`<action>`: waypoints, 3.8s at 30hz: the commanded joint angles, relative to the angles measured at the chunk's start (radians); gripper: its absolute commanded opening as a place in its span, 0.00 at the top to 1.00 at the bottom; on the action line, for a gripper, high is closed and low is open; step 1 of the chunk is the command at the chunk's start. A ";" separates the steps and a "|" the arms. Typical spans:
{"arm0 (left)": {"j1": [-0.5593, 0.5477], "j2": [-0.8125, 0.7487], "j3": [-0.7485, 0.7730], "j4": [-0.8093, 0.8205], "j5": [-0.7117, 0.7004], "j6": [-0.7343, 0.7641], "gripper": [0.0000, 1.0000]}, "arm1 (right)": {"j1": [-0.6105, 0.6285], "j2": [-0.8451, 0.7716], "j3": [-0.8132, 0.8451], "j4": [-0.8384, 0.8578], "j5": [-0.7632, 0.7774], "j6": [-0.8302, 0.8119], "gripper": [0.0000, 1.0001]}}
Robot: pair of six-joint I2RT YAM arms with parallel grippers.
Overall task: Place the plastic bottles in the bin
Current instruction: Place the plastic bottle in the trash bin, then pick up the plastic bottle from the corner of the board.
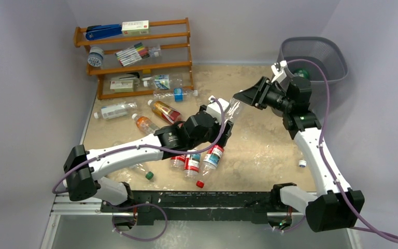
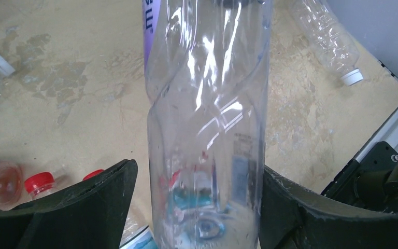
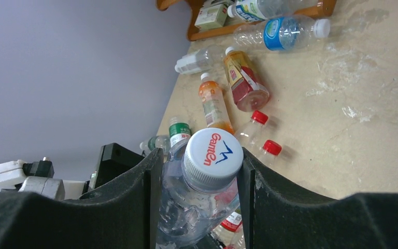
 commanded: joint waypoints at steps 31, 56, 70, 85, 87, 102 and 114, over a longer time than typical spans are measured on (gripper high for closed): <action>0.003 -0.319 0.005 -0.163 -0.088 -0.020 0.16 | -0.286 0.421 1.033 -0.311 0.259 -0.254 0.76; 0.003 -0.272 -0.023 -0.115 -0.068 -0.010 0.13 | -0.331 0.550 1.134 -0.334 1.004 -0.603 0.28; 0.003 -0.264 -0.019 -0.082 -0.035 -0.011 0.12 | -0.315 0.452 1.142 -0.465 0.855 -0.614 0.16; 0.003 -0.312 -0.024 -0.073 0.032 -0.038 0.12 | -0.313 0.024 0.605 -0.615 0.915 -0.572 0.14; 0.003 -0.320 -0.025 -0.075 0.044 -0.053 0.12 | -0.313 -0.023 0.527 -0.632 0.915 -0.545 0.14; 0.003 -0.409 -0.056 -0.111 0.092 -0.091 0.11 | -0.314 -0.018 0.172 -0.690 1.059 -0.450 0.04; 0.003 -0.468 -0.076 -0.126 0.114 -0.094 0.11 | -0.334 0.207 0.071 -0.629 1.108 -0.232 0.00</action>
